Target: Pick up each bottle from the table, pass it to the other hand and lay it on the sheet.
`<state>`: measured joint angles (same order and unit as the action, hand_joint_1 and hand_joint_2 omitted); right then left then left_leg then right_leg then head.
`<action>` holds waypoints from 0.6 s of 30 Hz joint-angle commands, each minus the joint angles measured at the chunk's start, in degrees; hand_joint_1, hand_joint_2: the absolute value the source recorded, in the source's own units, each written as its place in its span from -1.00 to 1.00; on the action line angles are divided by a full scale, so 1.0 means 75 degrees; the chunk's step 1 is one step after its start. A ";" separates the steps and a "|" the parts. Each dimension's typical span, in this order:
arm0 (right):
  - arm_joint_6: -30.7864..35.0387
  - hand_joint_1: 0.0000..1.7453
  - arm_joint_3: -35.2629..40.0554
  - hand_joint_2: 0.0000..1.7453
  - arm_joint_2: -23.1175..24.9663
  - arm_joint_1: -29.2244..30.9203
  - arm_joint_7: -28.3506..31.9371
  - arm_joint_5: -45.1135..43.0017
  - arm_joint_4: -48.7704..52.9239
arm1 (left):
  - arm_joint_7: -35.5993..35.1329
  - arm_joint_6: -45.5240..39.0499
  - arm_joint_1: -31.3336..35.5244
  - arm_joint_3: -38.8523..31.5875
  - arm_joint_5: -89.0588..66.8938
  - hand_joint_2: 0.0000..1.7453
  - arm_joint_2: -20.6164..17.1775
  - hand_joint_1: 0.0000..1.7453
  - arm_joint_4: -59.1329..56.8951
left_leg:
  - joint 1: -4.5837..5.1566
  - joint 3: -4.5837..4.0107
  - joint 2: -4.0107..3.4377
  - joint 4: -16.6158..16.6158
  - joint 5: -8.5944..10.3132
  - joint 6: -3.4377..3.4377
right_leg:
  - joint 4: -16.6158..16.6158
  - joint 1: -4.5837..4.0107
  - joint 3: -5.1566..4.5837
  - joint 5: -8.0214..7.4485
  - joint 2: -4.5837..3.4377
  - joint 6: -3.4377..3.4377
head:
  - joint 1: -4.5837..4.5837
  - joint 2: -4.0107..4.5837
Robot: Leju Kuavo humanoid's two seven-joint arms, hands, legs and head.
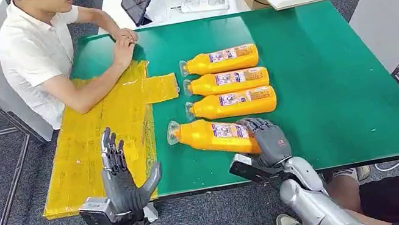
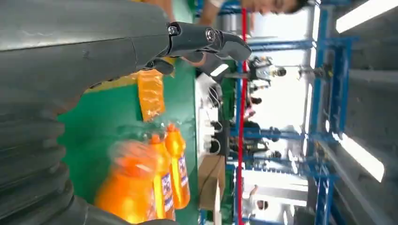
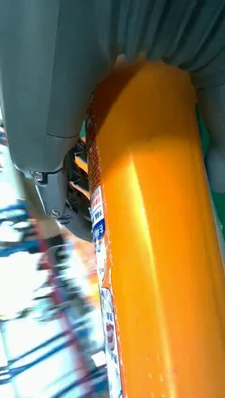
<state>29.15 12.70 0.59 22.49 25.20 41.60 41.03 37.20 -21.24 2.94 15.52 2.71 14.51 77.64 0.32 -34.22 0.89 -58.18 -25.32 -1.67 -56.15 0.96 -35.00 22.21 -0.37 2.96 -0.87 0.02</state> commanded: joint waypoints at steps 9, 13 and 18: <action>0.1212 1.00 -0.0138 1.00 0.0430 -0.1068 0.0602 -0.1036 0.3224 | -0.0579 0.0942 -0.0325 -0.0334 0.1029 1.00 -0.0314 -1.00 -0.0092 | -0.0001 -0.0005 -0.0025 0.0005 -0.0014 0.0014 | 0.0003 -0.0004 -0.0016 0.0009 -0.0014 -0.0015 | 0.0003 0.0000; 0.0555 1.00 0.0208 1.00 0.0536 -0.0898 0.0730 -0.1294 0.2729 | -0.0428 0.1429 -0.0378 0.0170 0.0526 1.00 -0.0371 -1.00 -0.0070 | -0.0004 -0.0002 -0.0026 0.0004 -0.0015 0.0016 | 0.0004 -0.0006 -0.0014 0.0010 -0.0014 -0.0016 | 0.0000 0.0000; 0.0010 1.00 0.1122 1.00 0.0924 -0.0763 0.1078 -0.1175 0.1673 | -0.0703 0.2072 -0.0059 0.0436 0.0680 1.00 -0.0273 -1.00 -0.0368 | -0.0009 0.0004 -0.0032 0.0009 -0.0015 0.0015 | 0.0013 -0.0011 -0.0006 0.0005 -0.0021 -0.0016 | 0.0000 0.0000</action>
<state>32.04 13.03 3.98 14.36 31.02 32.57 62.73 33.75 -9.15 0.01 14.80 6.64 14.03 77.99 0.32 -34.44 0.88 -58.18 -25.35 -1.68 -56.13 0.97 -35.23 22.22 -0.38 2.97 -0.87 0.02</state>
